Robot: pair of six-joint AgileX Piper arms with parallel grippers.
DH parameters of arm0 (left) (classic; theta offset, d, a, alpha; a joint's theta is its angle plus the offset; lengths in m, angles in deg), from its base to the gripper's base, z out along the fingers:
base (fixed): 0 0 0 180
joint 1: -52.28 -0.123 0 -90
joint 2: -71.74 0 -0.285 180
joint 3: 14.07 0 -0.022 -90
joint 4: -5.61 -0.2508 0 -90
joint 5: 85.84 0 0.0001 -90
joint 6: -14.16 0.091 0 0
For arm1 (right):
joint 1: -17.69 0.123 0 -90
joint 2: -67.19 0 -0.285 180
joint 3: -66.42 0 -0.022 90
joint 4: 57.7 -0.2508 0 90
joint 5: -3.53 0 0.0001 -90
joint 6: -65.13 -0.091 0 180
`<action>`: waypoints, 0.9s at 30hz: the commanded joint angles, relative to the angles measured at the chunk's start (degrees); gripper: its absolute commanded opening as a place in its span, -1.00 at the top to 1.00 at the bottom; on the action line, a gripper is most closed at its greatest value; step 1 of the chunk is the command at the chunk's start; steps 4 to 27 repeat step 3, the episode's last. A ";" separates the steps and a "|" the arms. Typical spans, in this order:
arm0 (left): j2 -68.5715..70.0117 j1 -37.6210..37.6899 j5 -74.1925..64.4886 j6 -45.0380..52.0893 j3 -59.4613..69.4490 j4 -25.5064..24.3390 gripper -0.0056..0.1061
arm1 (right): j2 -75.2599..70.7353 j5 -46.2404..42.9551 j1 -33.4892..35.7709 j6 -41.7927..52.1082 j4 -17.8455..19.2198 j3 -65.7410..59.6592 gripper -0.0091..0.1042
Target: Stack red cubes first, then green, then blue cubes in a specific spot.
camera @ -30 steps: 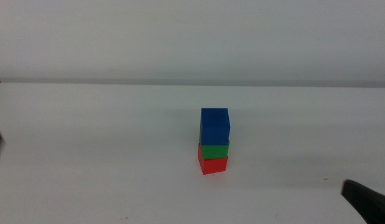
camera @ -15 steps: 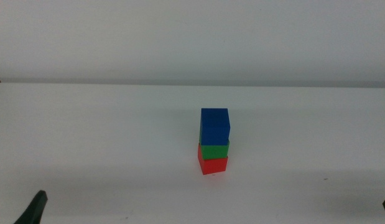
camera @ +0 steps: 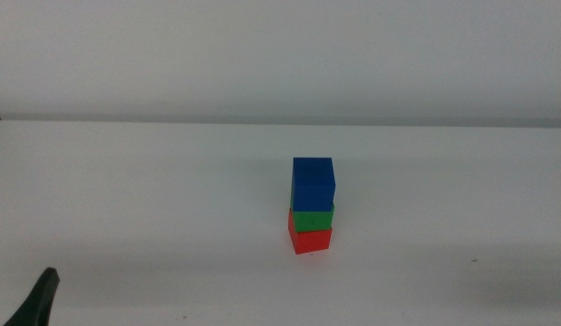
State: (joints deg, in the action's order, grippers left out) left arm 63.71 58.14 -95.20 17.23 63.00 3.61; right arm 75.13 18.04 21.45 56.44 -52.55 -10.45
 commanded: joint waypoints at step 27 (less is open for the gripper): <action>2.28 -0.16 0.97 -0.06 2.31 0.50 -0.73 | -2.26 -0.70 -0.40 0.60 0.55 -2.51 -0.78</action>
